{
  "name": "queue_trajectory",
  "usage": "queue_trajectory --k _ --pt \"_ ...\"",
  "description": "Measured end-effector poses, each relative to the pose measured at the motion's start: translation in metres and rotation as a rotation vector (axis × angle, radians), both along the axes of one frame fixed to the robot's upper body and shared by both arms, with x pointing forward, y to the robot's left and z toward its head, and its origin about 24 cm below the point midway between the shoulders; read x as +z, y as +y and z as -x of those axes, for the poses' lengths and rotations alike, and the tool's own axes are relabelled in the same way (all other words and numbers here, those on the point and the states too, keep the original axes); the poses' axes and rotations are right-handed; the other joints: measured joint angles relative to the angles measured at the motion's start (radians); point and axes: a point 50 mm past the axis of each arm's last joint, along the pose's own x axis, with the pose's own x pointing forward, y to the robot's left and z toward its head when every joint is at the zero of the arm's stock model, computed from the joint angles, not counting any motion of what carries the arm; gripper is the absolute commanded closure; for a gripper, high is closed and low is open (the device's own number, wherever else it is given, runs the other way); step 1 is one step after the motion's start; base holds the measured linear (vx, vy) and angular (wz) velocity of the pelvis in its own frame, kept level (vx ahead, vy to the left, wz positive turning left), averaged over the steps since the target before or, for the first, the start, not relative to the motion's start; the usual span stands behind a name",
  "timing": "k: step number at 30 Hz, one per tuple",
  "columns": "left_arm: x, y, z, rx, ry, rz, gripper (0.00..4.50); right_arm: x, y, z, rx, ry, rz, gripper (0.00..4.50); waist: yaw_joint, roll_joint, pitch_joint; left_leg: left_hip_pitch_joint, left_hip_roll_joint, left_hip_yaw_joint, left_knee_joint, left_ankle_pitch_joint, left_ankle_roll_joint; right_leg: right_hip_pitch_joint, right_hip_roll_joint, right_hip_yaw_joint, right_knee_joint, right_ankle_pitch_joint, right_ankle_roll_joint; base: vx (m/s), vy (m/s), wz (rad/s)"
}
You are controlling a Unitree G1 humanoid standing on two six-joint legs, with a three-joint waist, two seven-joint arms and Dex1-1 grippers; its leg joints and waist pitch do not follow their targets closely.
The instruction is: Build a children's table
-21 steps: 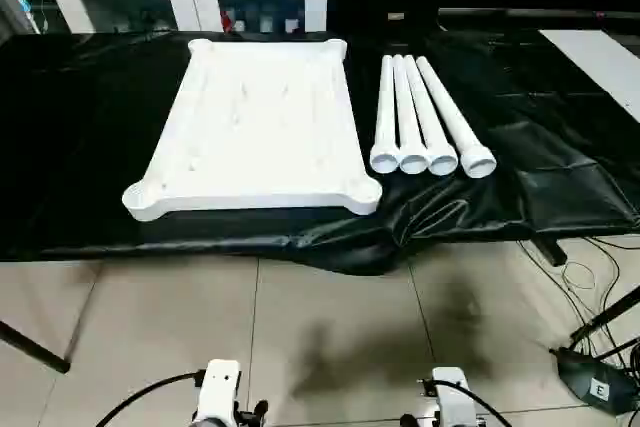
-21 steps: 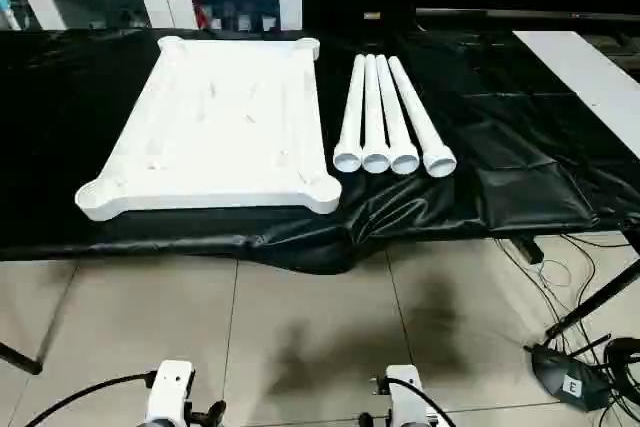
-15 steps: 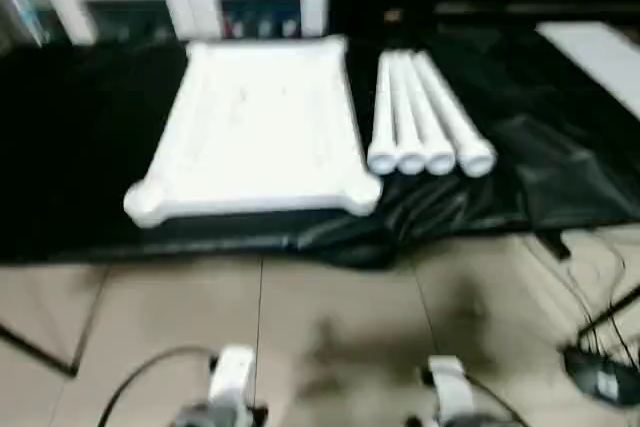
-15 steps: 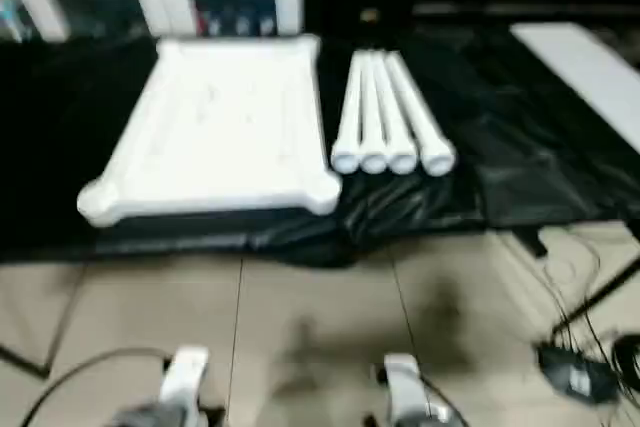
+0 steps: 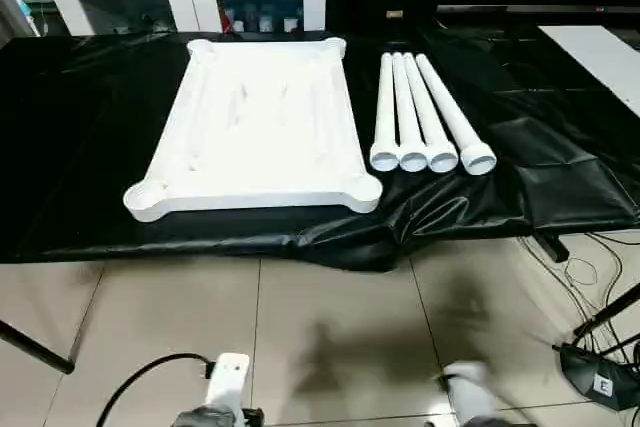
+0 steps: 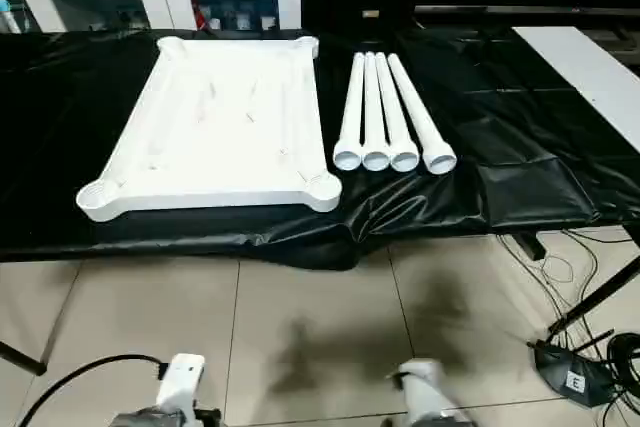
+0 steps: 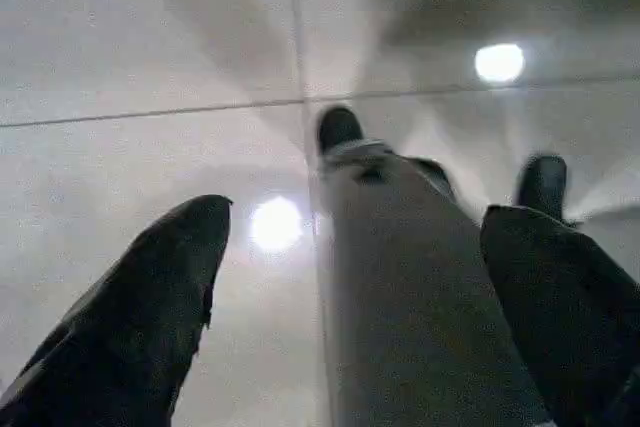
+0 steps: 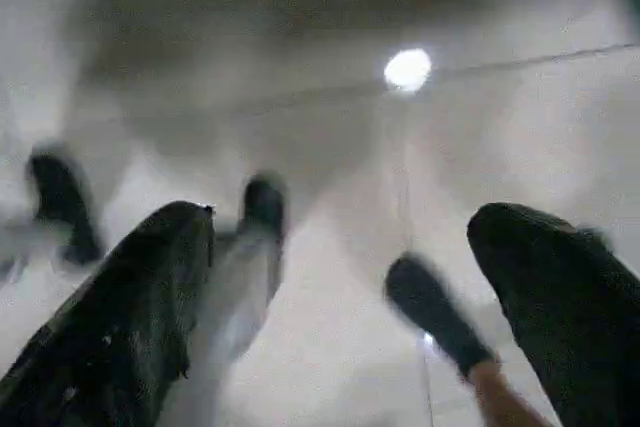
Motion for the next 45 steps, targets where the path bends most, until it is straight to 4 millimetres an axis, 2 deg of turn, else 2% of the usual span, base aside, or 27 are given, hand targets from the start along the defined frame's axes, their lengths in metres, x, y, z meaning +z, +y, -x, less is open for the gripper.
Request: queue_trajectory --k 3,8,13,16,18,21,22,25,26,28,30,31,32,34,36,37,40,43,45 --pt "0.003 0.012 0.000 -0.022 -0.068 0.013 0.05 0.008 -0.011 -0.009 0.060 -0.062 -0.021 0.00 0.006 -0.003 0.001 -0.001 0.000 0.000 0.000 0.000 0.000 0.000 0.000 -0.001 0.000 0.000 0.000 0.000 0.000 0.00" --pt "0.015 0.011 -0.020 -0.199 -0.251 0.038 0.05 0.012 0.004 -0.021 0.276 -0.139 -0.079 0.00 0.025 -0.003 0.001 -0.006 0.000 0.001 0.002 0.001 0.002 -0.003 -0.001 -0.002 0.000 0.001 0.001 0.000 0.000 0.00" --pt "0.034 0.023 -0.032 -0.299 -0.428 0.081 0.05 0.021 0.027 -0.036 0.433 -0.288 -0.127 0.00 0.030 -0.001 0.001 -0.015 0.000 0.003 0.004 0.004 0.007 -0.014 -0.003 -0.002 0.004 0.004 0.006 0.000 0.000 0.00" --pt "0.043 0.017 -0.039 -0.388 -0.501 0.129 0.05 0.032 0.036 -0.049 0.527 -0.388 -0.175 0.00 0.032 0.000 0.001 -0.015 0.000 0.006 0.004 0.005 0.008 -0.014 -0.004 -0.002 0.004 0.005 0.007 0.000 0.000 0.00" --pt "0.045 0.010 -0.037 -0.458 -0.520 0.163 0.05 0.038 0.042 -0.055 0.598 -0.434 -0.191 0.00 0.031 0.002 0.005 -0.016 0.000 0.009 0.004 0.005 0.009 -0.015 -0.005 -0.001 0.004 0.006 0.007 0.000 0.000 0.00" --pt "0.044 0.000 -0.024 -0.544 -0.514 0.218 0.05 0.043 0.054 -0.055 0.676 -0.478 -0.260 0.00 0.028 -0.001 0.019 -0.015 0.000 0.011 0.003 0.005 0.008 -0.016 -0.005 0.001 0.003 0.007 0.007 0.000 0.000 0.00" --pt "0.044 -0.005 -0.019 -0.580 -0.514 0.237 0.05 0.044 0.059 -0.054 0.707 -0.493 -0.285 0.00 0.028 -0.005 0.030 -0.016 0.000 0.011 0.002 0.003 0.005 -0.017 -0.005 0.001 0.003 0.007 0.007 0.000 0.000 0.00" --pt "0.052 -0.019 0.001 -0.689 -0.535 0.325 0.05 0.049 0.073 -0.039 0.856 -0.535 -0.382 0.00 0.029 -0.012 0.041 -0.026 0.001 0.012 0.001 0.004 0.007 -0.026 -0.005 0.002 0.001 0.007 0.008 0.000 0.000 0.00" --pt "0.057 -0.023 0.009 -0.732 -0.537 0.365 0.05 0.053 0.080 -0.032 0.920 -0.550 -0.435 0.00 0.029 -0.016 0.050 -0.030 0.001 0.013 0.000 0.006 0.010 -0.030 -0.005 0.002 0.001 0.008 0.009 0.000 0.000 0.00" --pt "0.067 -0.027 0.014 -0.768 -0.555 0.404 0.05 0.064 0.086 -0.026 0.987 -0.576 -0.509 0.00 0.029 -0.016 0.064 -0.034 0.002 0.013 0.001 0.006 0.011 -0.035 -0.004 0.001 0.001 0.009 0.012 0.000 0.000 0.00" --pt "0.073 -0.026 0.012 -0.781 -0.579 0.409 0.05 0.072 0.087 -0.029 1.012 -0.604 -0.527 0.00 0.028 -0.015 0.068 -0.034 0.002 0.013 0.001 0.007 0.011 -0.035 -0.004 0.002 0.001 0.010 0.013 0.000 0.000 0.00" --pt "0.088 -0.026 0.014 -0.775 -0.618 0.425 0.05 0.090 0.087 -0.027 1.012 -0.639 -0.597 0.00 0.030 -0.018 0.076 -0.035 0.003 0.013 0.002 0.007 0.011 -0.036 -0.004 0.001 0.002 0.010 0.013 0.000 0.000 0.00" --pt "0.104 -0.027 0.014 -0.782 -0.676 0.436 0.05 0.106 0.086 -0.026 1.039 -0.681 -0.637 0.00 0.033 -0.019 0.078 -0.033 0.003 0.013 -0.003 0.007 0.011 -0.032 -0.004 0.001 -0.005 0.012 0.013 0.000 0.000 0.00" --pt "0.134 -0.029 0.014 -0.755 -0.760 0.465 0.05 0.142 0.082 -0.030 1.076 -0.759 -0.692 0.00 0.029 -0.020 0.079 -0.031 0.003 0.013 -0.003 0.007 0.011 -0.030 -0.004 0.002 -0.007 0.013 0.013 0.000 0.000 0.00" --pt "0.159 -0.033 0.006 -0.734 -0.846 0.479 0.05 0.168 0.082 -0.035 1.084 -0.835 -0.725 0.00 0.029 -0.022 0.078 -0.029 0.003 0.013 -0.003 0.007 0.011 -0.029 -0.003 0.002 -0.007 0.014 0.013 0.000 0.000 0.00" --pt "0.182 -0.034 -0.001 -0.689 -0.925 0.485 0.05 0.189 0.086 -0.043 1.058 -0.906 -0.752 0.00 0.028 -0.023 0.077 -0.027 0.003 0.013 -0.004 0.008 0.009 -0.028 -0.003 0.002 -0.005 0.014 0.013 0.000 0.000 0.00" --pt "0.226 -0.035 -0.022 -0.591 -1.125 0.460 0.05 0.235 0.086 -0.067 0.967 -1.095 -0.725 0.00 0.028 -0.022 0.072 -0.025 0.003 0.014 -0.004 0.013 0.009 -0.028 -0.003 0.003 -0.002 0.015 0.011 0.000 0.000 0.00" --pt "0.247 -0.035 -0.049 -0.431 -1.261 0.402 0.05 0.256 0.083 -0.089 0.825 -1.174 -0.617 0.00 0.033 -0.030 0.065 -0.025 0.003 0.015 -0.004 0.018 0.008 -0.029 -0.003 0.002 0.003 0.016 0.012 0.000 0.000 0.00" --pt "0.254 -0.027 -0.071 -0.326 -1.284 0.333 0.05 0.259 0.084 -0.100 0.763 -1.187 -0.523 0.00 0.033 -0.034 0.059 -0.024 0.004 0.015 -0.003 0.020 0.006 -0.029 -0.003 0.002 0.006 0.017 0.014 0.000 0.000 0.00"
